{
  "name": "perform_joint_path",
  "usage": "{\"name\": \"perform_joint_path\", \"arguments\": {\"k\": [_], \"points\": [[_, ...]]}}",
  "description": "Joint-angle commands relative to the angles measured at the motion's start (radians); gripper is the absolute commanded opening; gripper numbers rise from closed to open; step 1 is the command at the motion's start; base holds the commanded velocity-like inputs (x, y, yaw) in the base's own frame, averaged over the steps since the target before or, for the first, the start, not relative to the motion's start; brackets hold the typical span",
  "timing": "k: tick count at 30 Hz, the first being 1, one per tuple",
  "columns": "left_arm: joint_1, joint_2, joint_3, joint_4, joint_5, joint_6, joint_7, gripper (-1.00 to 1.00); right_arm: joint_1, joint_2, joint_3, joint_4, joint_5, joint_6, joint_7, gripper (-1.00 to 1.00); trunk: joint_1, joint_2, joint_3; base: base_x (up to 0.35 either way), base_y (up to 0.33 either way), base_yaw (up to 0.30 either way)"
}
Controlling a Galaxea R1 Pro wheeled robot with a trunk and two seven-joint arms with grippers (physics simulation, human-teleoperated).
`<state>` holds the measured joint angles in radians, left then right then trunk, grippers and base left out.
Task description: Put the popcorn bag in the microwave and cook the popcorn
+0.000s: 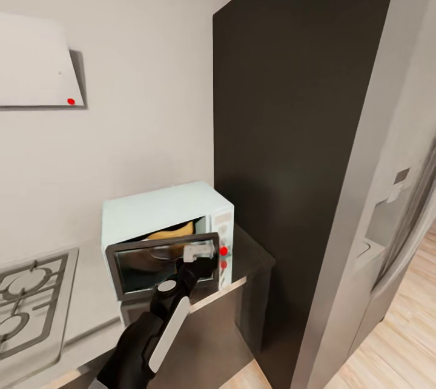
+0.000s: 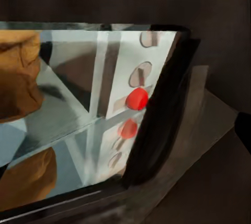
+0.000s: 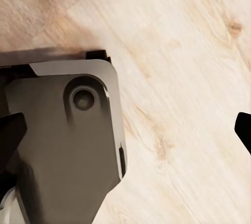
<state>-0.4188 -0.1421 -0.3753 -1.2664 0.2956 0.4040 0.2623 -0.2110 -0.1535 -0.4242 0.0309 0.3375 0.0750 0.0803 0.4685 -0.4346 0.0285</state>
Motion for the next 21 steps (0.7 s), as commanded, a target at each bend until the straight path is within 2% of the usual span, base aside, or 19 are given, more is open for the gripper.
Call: {"name": "perform_joint_path", "arguments": {"k": [1,21], "points": [[-0.001,0.001,-0.002,-0.001,0.011,0.003,0.009,1.0,-0.001,0.001,-0.008,0.001,0.009,0.002,0.002,1.0,0.001,-0.001,0.0,0.201,0.0,0.0],[-0.001,0.004,0.003,-0.005,0.011,0.002,0.01,1.0,-0.001,-0.006,-0.009,0.001,0.009,0.0,0.001,1.0,0.001,-0.001,0.0,0.201,0.0,0.0]]}}
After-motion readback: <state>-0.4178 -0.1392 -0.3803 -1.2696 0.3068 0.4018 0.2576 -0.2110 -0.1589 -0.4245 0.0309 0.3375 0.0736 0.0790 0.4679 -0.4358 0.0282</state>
